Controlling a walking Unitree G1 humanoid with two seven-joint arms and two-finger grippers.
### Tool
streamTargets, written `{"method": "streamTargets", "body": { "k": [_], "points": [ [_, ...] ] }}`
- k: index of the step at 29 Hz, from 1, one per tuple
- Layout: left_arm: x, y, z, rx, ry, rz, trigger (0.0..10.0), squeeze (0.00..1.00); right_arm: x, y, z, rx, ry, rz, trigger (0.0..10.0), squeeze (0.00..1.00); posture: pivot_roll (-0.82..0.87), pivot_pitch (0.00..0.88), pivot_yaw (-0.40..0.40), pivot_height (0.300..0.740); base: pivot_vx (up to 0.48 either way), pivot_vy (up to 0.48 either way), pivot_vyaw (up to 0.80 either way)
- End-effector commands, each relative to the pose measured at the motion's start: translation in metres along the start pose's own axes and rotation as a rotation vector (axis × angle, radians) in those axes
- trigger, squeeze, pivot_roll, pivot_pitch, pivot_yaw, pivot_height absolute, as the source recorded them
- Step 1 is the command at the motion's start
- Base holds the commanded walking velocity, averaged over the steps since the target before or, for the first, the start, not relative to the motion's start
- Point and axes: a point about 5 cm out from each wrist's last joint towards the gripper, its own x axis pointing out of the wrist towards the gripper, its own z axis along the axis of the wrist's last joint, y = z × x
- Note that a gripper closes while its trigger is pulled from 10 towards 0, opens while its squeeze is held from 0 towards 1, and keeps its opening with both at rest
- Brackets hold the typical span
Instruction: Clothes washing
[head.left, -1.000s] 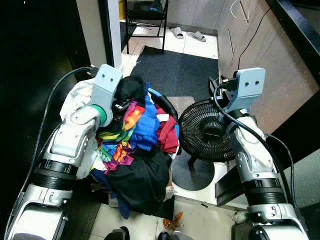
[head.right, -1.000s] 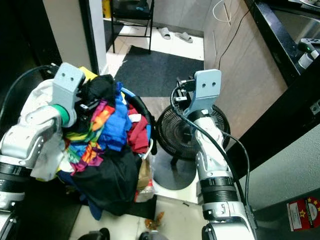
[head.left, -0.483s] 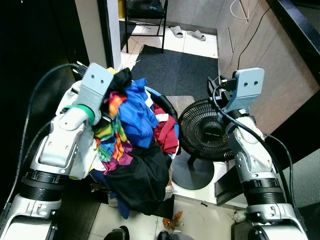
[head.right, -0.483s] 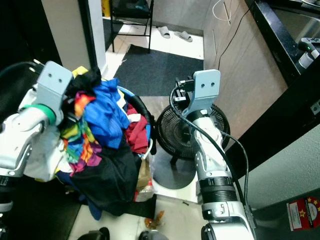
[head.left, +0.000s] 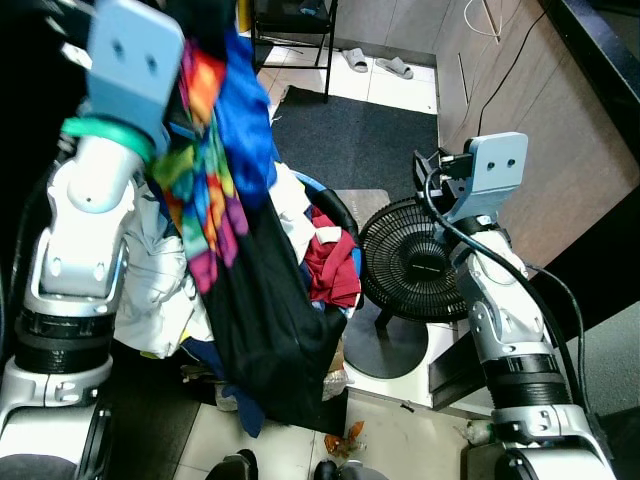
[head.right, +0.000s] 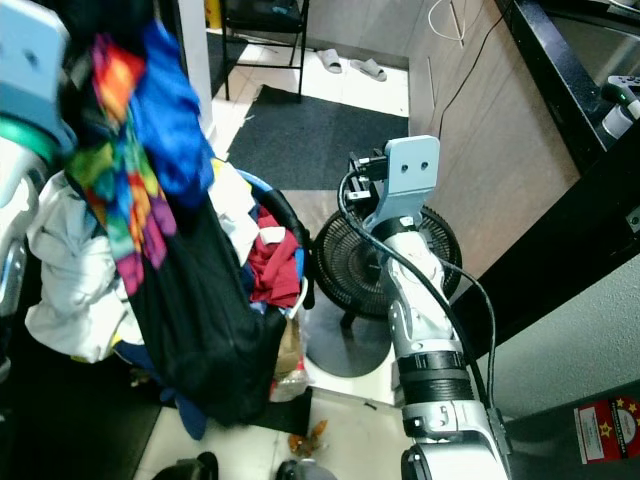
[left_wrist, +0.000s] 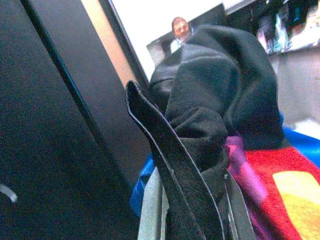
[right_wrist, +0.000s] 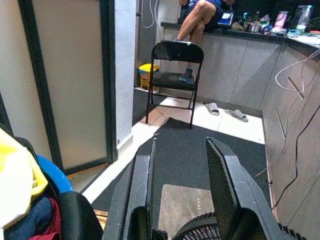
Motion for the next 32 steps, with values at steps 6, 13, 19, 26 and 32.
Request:
{"method": "streamTargets", "body": {
  "k": [6,13,19,26,32],
  "points": [
    [-0.036,-0.026,-0.08,0.023,0.381,-0.102,10.0,0.04,-0.003,-0.005,-0.001,-0.004,0.001,-0.008,10.0,0.0,0.05,0.065,-0.043,0.74,0.0,0.0,0.0],
    [-0.046,-0.015,-0.1,-0.018,0.496,0.058,10.0,1.0,-0.002,-0.005,-0.001,-0.006,0.003,-0.005,10.0,0.0,0.05,0.068,-0.048,0.74,0.0,0.0,0.0],
    [-0.052,-0.016,-0.108,-0.073,0.566,0.18,10.0,1.0,-0.001,-0.002,-0.001,-0.002,0.003,0.003,10.0,0.0,0.05,0.07,-0.047,0.74,0.0,0.0,0.0],
    [-0.04,-0.004,-0.093,-0.054,0.501,0.32,10.0,1.0,-0.003,-0.005,-0.002,-0.004,0.006,-0.005,10.0,0.0,0.04,0.072,-0.045,0.74,0.0,0.0,0.0],
    [-0.015,-0.068,-0.047,-0.198,0.254,-0.212,10.0,0.0,-0.002,-0.003,-0.002,0.0,0.005,-0.003,10.0,0.0,0.05,0.071,-0.044,0.74,0.0,0.0,0.0]
  ]
}}
